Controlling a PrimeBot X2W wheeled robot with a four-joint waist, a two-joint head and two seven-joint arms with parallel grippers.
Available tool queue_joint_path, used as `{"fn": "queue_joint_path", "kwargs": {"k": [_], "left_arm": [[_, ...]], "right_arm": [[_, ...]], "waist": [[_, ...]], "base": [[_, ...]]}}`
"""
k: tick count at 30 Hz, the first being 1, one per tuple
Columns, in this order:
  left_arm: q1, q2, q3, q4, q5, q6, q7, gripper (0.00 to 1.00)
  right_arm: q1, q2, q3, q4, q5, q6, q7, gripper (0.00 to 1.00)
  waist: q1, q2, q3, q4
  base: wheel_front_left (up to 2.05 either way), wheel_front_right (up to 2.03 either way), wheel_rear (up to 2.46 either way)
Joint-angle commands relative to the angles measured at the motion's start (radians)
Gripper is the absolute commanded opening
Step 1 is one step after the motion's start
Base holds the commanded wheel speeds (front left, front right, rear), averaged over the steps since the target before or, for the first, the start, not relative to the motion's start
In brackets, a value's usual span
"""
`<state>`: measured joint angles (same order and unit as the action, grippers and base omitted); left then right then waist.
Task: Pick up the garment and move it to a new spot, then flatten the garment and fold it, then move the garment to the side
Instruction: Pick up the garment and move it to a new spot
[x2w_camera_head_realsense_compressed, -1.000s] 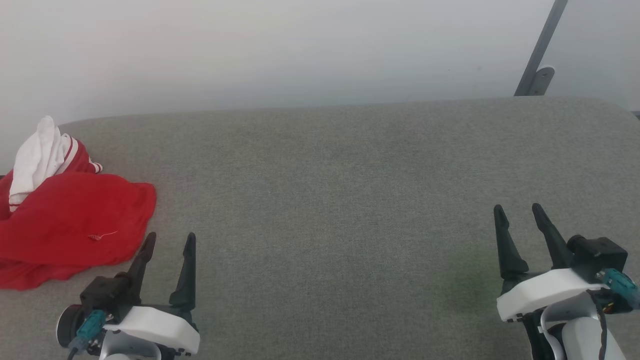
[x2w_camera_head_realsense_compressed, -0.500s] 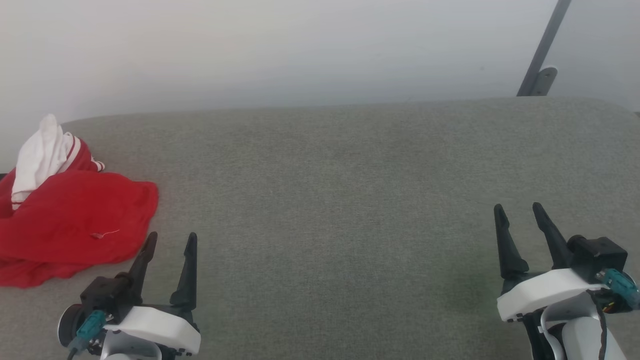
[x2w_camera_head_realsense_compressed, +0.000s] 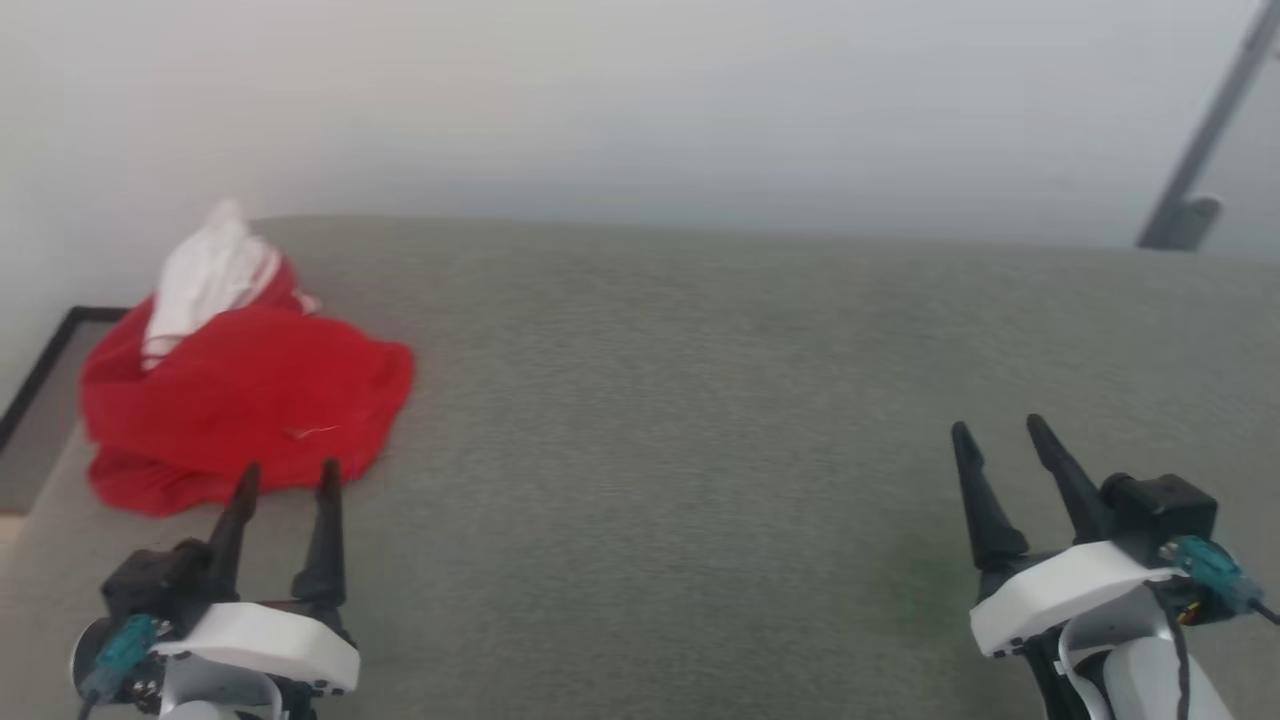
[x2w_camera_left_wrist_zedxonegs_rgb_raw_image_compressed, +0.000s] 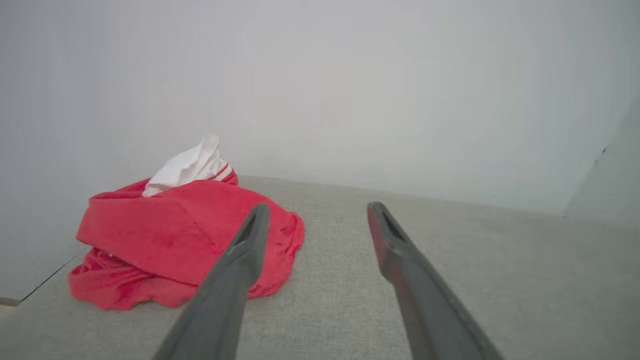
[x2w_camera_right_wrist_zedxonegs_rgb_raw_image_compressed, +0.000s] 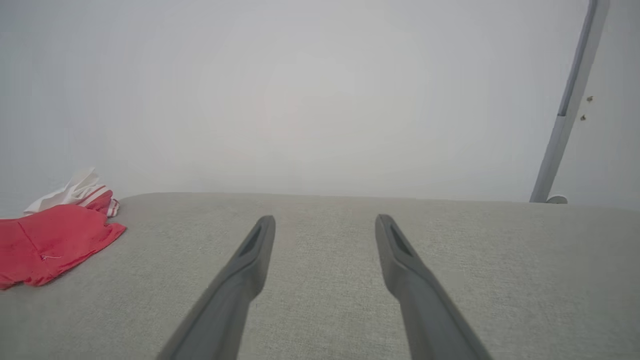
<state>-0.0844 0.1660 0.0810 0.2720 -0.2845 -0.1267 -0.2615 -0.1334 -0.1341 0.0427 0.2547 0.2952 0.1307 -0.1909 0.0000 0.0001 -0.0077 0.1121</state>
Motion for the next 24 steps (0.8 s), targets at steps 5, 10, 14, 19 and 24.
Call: {"fn": "queue_joint_path", "kwargs": {"k": [5, 10, 14, 19, 24], "left_arm": [[-0.001, 0.014, 0.037, 0.015, -0.036, 0.005, -0.005, 1.00], [0.014, 0.030, 0.057, 0.010, -0.049, 0.007, -0.005, 1.00], [0.023, 0.036, 0.068, 0.008, -0.061, 0.010, -0.004, 1.00], [0.031, 0.034, 0.073, 0.006, -0.071, 0.017, 0.001, 1.00], [0.028, 0.026, 0.080, 0.005, -0.094, 0.024, 0.008, 1.00]], "right_arm": [[-0.011, -0.008, 0.048, -0.002, 0.008, 0.000, 0.014, 1.00], [-0.018, -0.005, 0.087, 0.006, 0.016, 0.000, 0.017, 1.00], [-0.028, -0.003, 0.114, 0.017, 0.024, 0.000, 0.014, 1.00], [-0.032, 0.000, 0.132, 0.026, 0.027, 0.000, 0.009, 1.00], [-0.039, 0.000, 0.136, 0.034, 0.030, 0.000, 0.003, 1.00]], "waist": [[0.0000, -0.0001, -0.025, 0.118], [0.0000, -0.0001, -0.038, 0.191], [0.0000, -0.0001, -0.046, 0.240], [0.0000, -0.0001, -0.050, 0.273], [0.0000, -0.0001, -0.049, 0.291]], "base": [[0.00, 0.00, 0.00], [0.00, 0.00, 0.00], [0.00, 0.00, 0.00], [0.00, 0.00, 0.00], [0.00, 0.00, 0.00]]}}
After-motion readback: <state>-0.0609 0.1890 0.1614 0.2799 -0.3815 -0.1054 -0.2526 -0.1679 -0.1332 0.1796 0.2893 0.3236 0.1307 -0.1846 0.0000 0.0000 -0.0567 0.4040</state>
